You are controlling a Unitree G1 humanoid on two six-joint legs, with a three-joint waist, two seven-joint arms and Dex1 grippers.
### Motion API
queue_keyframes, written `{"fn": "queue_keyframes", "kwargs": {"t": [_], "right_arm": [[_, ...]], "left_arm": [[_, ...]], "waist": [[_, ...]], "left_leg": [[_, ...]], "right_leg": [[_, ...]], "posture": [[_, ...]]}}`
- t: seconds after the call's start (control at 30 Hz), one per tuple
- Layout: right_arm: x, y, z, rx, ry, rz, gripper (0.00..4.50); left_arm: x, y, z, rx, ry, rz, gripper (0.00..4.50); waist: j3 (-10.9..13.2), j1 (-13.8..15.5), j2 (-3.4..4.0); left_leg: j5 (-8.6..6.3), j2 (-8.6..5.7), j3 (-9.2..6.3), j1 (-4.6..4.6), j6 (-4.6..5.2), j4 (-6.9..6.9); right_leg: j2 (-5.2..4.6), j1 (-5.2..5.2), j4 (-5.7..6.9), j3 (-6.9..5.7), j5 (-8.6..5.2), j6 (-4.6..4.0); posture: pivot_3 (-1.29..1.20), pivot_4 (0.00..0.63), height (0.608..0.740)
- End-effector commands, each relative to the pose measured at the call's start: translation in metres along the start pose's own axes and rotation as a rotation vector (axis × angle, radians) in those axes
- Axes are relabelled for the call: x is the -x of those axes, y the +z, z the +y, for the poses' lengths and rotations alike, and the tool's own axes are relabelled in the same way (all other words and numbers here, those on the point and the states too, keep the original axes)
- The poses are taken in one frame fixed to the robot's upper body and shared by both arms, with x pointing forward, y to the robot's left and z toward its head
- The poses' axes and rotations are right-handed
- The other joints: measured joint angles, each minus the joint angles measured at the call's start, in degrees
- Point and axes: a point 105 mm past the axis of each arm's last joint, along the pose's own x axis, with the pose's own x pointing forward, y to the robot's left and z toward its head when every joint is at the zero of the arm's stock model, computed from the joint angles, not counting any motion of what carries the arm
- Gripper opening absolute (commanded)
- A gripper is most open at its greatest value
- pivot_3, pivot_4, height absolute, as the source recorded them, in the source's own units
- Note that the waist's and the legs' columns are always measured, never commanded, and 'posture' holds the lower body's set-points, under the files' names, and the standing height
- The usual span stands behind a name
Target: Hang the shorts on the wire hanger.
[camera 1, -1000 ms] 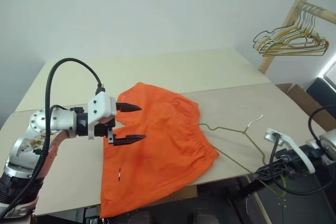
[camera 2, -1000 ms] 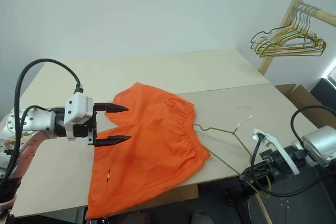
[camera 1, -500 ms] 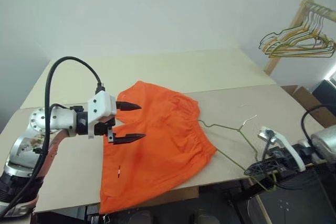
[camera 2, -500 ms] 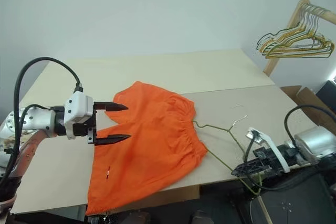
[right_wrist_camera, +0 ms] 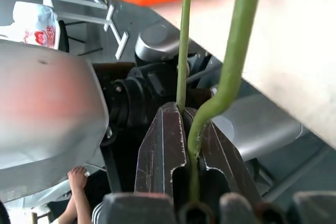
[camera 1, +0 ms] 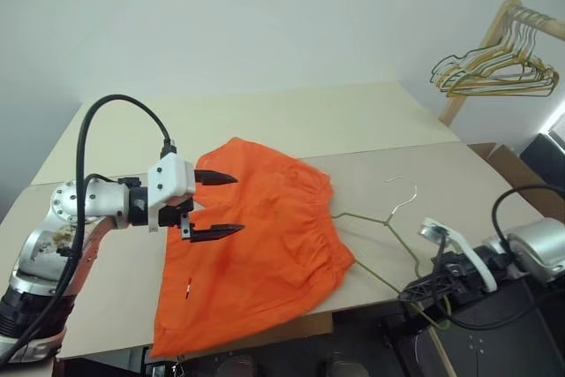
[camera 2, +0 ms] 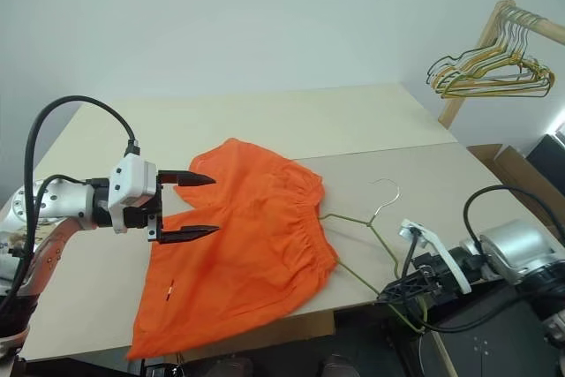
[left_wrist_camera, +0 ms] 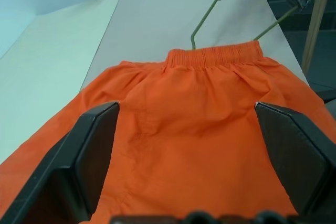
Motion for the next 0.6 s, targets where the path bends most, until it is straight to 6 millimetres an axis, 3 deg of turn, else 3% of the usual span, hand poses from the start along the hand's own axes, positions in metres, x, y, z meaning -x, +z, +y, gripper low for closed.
{"fn": "queue_keyframes", "kwargs": {"t": [0.03, 0.23, 0.43, 0.6], "right_arm": [[0.001, 0.011, -0.006, -0.040, -0.032, -0.017, 0.00], [0.014, 0.040, -0.001, -0.065, 0.043, -0.182, 0.00], [0.010, 0.057, -0.005, -0.099, 0.077, -0.283, 0.00], [-0.002, 0.049, -0.009, -0.091, 0.058, -0.209, 0.00]], "left_arm": [[0.002, 0.007, 0.003, -0.053, 0.011, -0.005, 4.49], [0.006, 0.006, 0.001, -0.052, 0.016, 0.008, 4.49], [0.007, 0.007, -0.001, -0.050, 0.019, 0.009, 4.49], [0.009, 0.008, 0.000, -0.053, 0.022, 0.014, 4.49]], "waist": [[0.00, 0.01, 0.00], [0.01, 0.02, 0.00], [-0.01, 0.07, -0.03], [0.00, 0.22, 0.01]], "left_leg": [[0.00, -0.01, 0.00, -0.02, 0.00, 0.00], [0.00, -0.02, 0.01, -0.01, 0.00, 0.02], [0.01, -0.01, -0.05, 0.01, -0.02, 0.02], [0.01, -0.02, -0.06, -0.02, -0.02, 0.00]], "right_leg": [[0.00, -0.01, -0.03, -0.01, 0.00, 0.00], [0.01, 0.03, -0.04, -0.01, 0.01, 0.01], [0.03, 0.08, -0.04, -0.05, 0.01, 0.02], [0.02, 0.04, -0.02, -0.06, 0.02, 0.03]], "posture": [[0.12, 0.000, 0.740], [0.14, 0.000, 0.740], [0.16, 0.000, 0.740], [0.16, 0.000, 0.740]]}}
